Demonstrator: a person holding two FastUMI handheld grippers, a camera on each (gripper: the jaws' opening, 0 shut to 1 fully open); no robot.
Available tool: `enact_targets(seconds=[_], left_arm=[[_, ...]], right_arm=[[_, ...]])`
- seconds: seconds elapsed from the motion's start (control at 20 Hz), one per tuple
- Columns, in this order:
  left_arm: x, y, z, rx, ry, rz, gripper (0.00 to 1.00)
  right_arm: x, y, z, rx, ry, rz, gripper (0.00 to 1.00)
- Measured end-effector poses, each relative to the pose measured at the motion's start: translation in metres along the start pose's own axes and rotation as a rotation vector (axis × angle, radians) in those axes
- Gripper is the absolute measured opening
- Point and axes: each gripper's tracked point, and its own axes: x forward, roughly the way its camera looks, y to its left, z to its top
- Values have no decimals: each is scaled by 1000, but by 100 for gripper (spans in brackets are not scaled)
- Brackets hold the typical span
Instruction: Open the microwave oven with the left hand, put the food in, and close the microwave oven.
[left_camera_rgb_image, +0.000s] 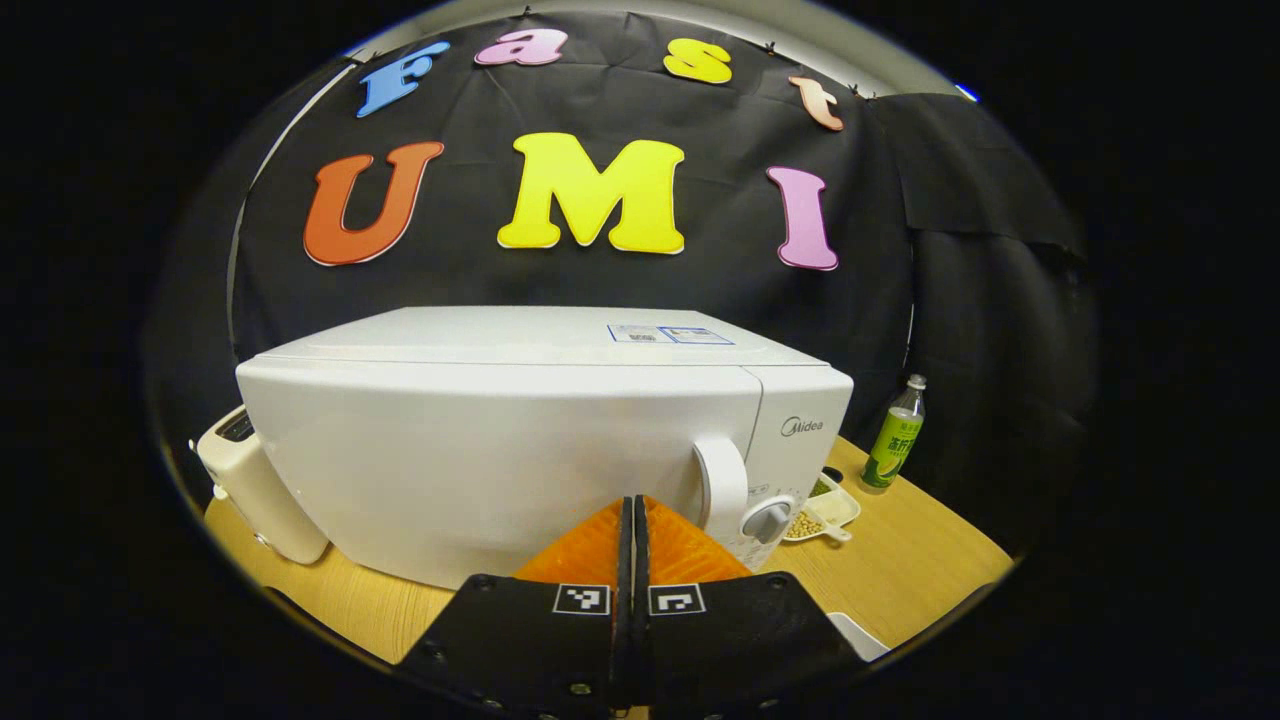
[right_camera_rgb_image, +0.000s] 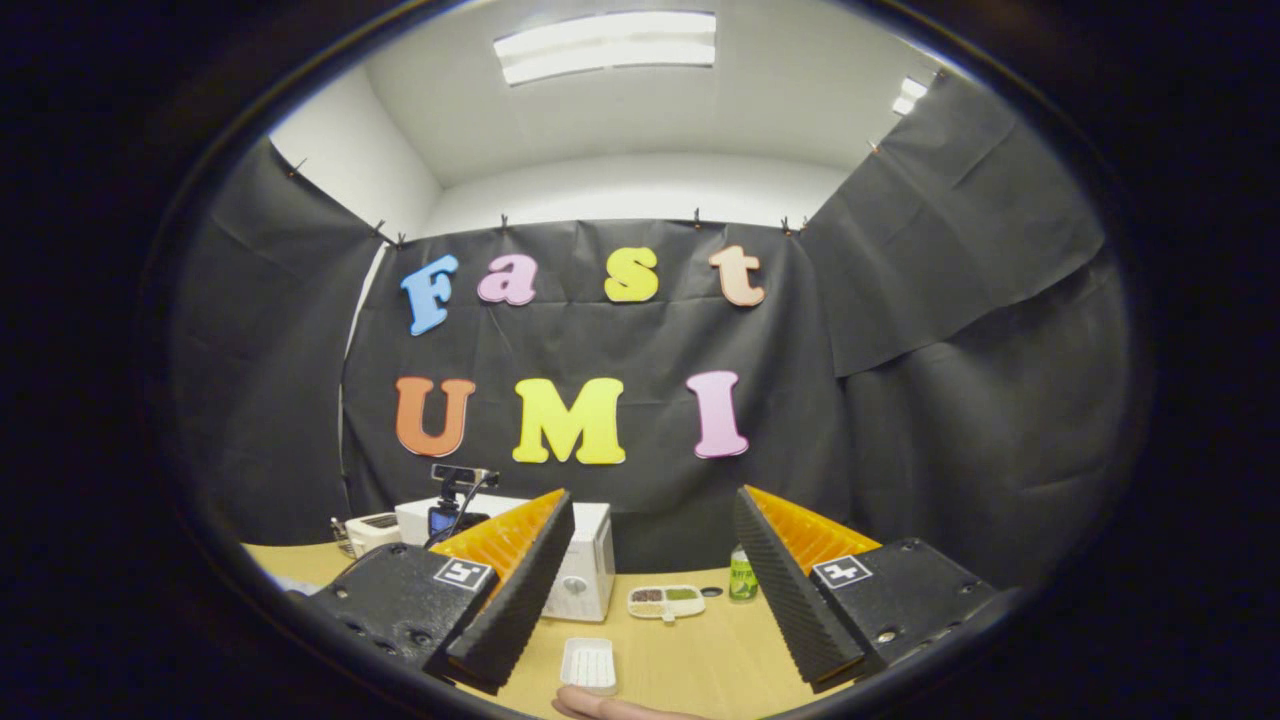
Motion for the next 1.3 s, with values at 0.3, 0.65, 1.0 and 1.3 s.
enact_targets(seconds=[0.3, 0.65, 1.0, 1.3], left_arm=[[-71, 0, 8, -7, -53, 21, 0], [-169, -2, 17, 62, -83, 76, 1], [-273, -11, 59, 84, -203, 122, 96], [-350, -15, 93, 94, -314, 158, 96]], right_arm=[[-39, 21, -1, -12, 29, 41, 93], [-59, 12, 8, -33, 26, -17, 93], [-64, 2, 13, -13, 21, -55, 100], [-61, -3, 15, -5, 20, -76, 100]])
